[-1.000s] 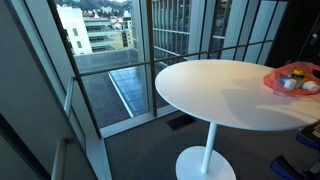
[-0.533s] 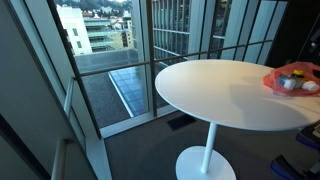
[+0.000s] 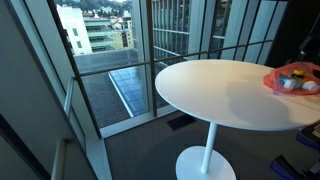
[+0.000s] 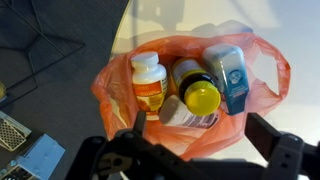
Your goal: Remove the yellow and brown bottle from the plastic bag and place it on the table
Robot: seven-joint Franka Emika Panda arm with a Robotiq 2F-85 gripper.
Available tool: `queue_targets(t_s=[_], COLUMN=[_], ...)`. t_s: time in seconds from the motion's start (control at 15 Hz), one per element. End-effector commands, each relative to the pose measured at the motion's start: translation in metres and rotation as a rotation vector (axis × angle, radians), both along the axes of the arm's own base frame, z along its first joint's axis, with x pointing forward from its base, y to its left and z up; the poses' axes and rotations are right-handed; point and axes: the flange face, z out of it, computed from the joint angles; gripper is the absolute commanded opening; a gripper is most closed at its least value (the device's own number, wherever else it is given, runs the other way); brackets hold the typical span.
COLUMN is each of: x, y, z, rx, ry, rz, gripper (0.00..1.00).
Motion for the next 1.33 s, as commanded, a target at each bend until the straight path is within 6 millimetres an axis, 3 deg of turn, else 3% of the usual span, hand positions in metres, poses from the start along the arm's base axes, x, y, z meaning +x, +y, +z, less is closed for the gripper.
queue_targets(t_s=[0.0, 0.53, 0.6, 0.67, 0.8, 0.93, 1.13, 1.27], x=[0.021, 0.042, 0.044, 0.045, 0.047, 0.047, 0.047, 0.046], y=[-0.01, -0.008, -0.007, -0.005, -0.003, -0.002, -0.001, 0.001], z=[-0.017, -0.051, -0.054, -0.056, -0.058, -0.057, -0.045, -0.032], rx=[0.003, 0.016, 0.018, 0.02, 0.022, 0.022, 0.023, 0.023], ry=[0.011, 0.064, 0.07, 0.075, 0.082, 0.083, 0.068, 0.054], rz=[0.024, 0.063, 0.065, 0.069, 0.071, 0.07, 0.063, 0.058], gripper=[1.0, 1.0, 0.96, 0.78, 0.7, 0.53, 0.29, 0.2])
